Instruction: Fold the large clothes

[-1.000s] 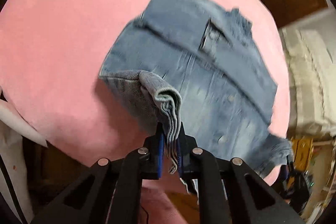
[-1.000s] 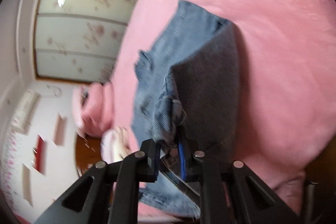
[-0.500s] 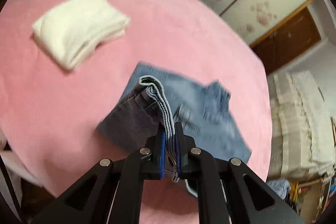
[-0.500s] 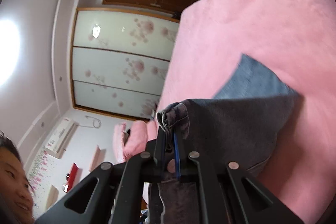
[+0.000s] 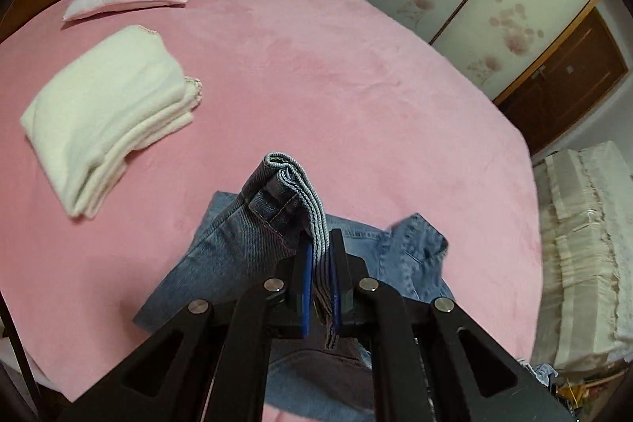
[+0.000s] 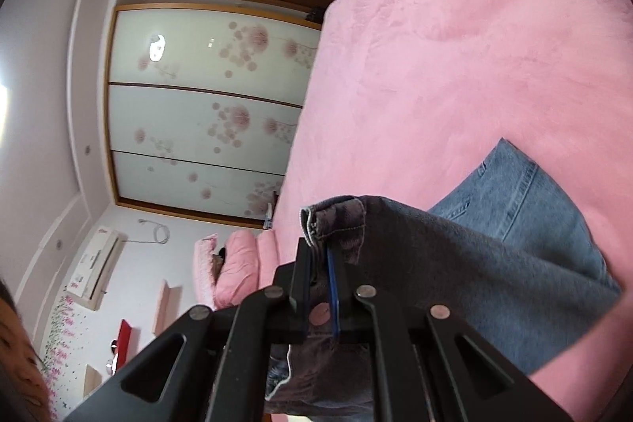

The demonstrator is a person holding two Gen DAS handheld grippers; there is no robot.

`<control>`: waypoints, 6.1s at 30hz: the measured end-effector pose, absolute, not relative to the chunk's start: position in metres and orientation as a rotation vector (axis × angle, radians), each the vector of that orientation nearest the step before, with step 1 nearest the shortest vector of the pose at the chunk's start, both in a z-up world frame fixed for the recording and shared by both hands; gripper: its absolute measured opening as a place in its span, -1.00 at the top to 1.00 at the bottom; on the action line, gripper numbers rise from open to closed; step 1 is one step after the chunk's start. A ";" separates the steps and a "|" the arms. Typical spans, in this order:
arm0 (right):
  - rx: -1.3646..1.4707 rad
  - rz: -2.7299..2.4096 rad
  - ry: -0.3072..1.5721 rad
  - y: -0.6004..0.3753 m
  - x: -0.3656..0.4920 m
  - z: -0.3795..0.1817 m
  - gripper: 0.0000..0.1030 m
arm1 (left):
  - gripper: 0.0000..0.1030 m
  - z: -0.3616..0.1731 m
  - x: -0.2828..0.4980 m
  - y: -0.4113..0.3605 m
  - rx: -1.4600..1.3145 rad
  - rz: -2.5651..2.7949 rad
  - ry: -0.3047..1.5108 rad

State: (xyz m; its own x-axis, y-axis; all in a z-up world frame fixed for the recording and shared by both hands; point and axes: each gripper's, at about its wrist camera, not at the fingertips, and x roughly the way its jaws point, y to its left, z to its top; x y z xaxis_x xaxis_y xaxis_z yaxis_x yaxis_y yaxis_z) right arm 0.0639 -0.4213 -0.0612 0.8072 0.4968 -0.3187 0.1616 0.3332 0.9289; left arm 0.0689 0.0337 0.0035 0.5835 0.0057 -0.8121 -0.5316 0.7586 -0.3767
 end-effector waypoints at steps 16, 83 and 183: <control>1.194 0.106 0.674 -0.428 0.116 -0.104 0.81 | 0.42 -0.038 0.132 0.015 -0.590 0.391 0.899; 0.576 0.409 1.253 -0.213 0.037 -0.211 1.00 | 0.73 -0.214 0.028 -0.123 -0.385 -0.235 1.377; 0.280 -0.256 0.944 -0.357 0.066 -0.165 0.97 | 0.96 -0.202 0.023 0.003 -0.658 0.099 1.092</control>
